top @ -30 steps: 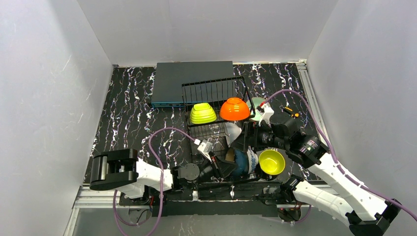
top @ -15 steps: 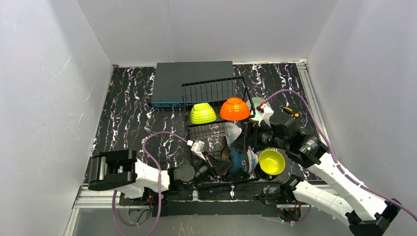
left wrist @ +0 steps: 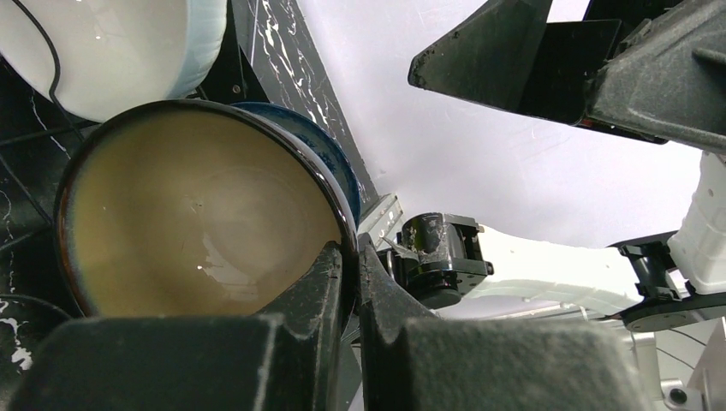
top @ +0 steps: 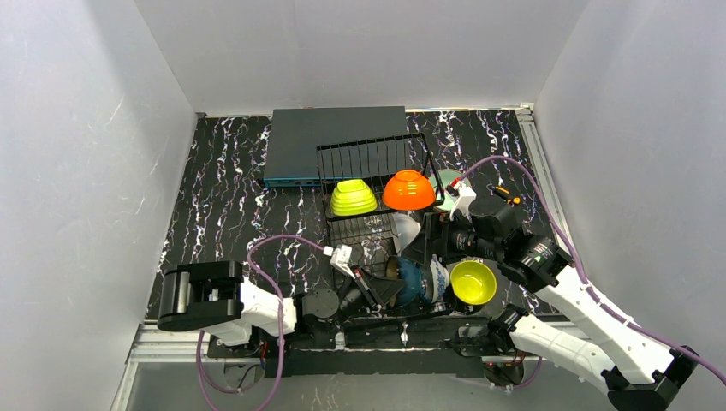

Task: Load the bowls into the dish rack
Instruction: Place the bowl in the dish rack.

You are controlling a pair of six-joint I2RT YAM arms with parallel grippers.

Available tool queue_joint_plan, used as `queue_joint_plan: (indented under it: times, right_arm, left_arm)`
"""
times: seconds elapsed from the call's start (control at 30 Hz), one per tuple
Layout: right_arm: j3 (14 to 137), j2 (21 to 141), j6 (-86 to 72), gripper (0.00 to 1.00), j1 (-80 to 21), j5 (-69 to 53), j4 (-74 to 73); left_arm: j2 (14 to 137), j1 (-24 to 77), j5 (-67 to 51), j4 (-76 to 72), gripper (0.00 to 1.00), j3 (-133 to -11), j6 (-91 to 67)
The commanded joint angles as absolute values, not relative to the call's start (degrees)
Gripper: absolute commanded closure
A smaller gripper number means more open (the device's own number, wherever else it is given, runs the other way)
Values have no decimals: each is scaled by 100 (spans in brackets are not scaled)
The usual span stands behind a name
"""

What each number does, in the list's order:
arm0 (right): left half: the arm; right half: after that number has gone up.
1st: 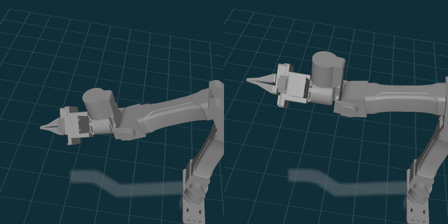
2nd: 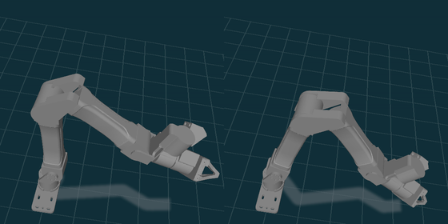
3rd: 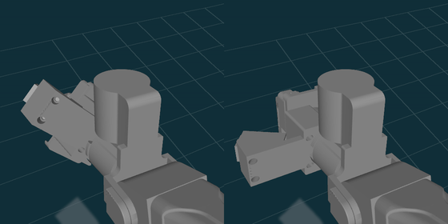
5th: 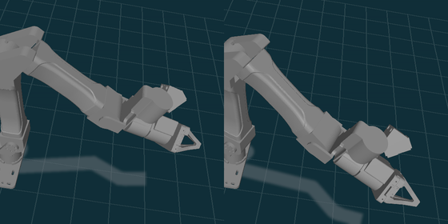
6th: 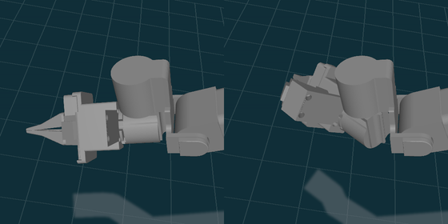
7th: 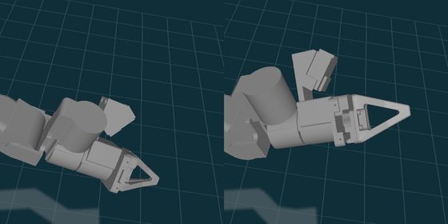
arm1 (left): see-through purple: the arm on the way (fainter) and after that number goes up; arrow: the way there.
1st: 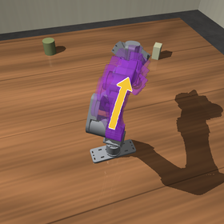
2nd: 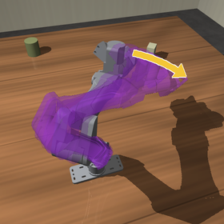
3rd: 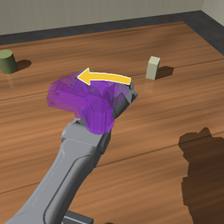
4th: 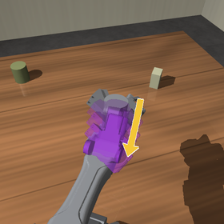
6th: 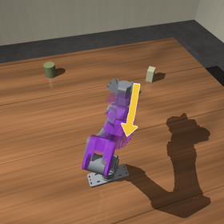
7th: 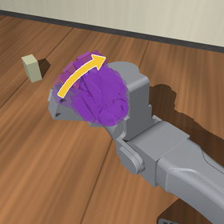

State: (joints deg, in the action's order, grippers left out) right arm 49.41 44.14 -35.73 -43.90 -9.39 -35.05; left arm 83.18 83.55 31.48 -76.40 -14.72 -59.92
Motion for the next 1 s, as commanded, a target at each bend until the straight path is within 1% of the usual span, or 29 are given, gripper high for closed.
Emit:
queue_joint_plan:
  times: [0.0,0.43,0.7,0.97]
  right_arm:
    - [5011,4395,-3489,1,-4368,-993,-3403]
    - [4975,4386,-3483,1,-4368,-1058,-3328]
    - [4966,4377,-3472,1,-4368,-1088,-3301]
    - [4957,4381,-3472,1,-4369,-1111,-3257]
  left_arm:
    - [8405,8419,3296,-8115,100,-1661,-6197]
    - [8432,8486,3545,-8130,100,-1459,-6650]
    - [8421,8525,3762,-8138,100,-1090,-7380]
    - [8284,8534,3862,-8134,100,-742,-7695]
